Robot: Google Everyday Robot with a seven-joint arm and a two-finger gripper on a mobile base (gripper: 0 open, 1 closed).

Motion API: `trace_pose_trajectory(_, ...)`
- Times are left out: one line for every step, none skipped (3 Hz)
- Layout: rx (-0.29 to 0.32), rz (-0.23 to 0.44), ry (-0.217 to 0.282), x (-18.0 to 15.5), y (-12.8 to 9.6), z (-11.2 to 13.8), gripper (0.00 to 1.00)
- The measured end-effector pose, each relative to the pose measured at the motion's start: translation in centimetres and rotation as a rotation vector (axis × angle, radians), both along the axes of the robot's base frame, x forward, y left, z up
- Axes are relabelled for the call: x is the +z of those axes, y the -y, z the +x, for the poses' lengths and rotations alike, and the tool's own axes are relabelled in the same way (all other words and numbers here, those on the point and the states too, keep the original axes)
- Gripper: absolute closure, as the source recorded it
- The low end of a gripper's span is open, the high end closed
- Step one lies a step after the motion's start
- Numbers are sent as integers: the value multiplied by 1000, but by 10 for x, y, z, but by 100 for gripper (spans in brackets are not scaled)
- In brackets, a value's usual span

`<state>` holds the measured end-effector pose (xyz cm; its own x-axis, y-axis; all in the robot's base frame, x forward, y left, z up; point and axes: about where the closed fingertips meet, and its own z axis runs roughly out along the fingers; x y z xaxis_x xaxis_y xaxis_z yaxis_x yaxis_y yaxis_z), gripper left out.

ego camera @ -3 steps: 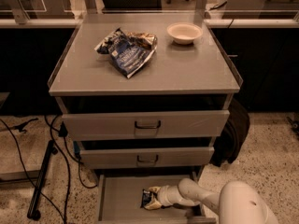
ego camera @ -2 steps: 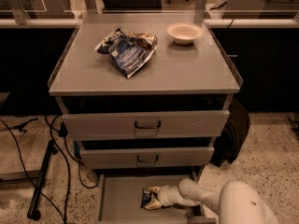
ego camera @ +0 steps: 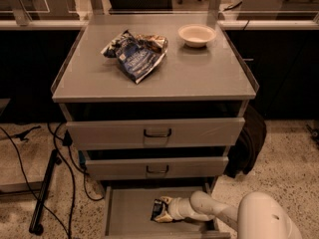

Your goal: Place rxbar blueberry into bottom drawer

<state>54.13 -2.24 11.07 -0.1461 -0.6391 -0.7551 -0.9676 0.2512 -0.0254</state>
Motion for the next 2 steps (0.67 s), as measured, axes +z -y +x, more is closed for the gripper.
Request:
trace_pose_trajectory(0,0,0,0,0,0,0)
trace_pose_trajectory(0,0,0,0,0,0,0)
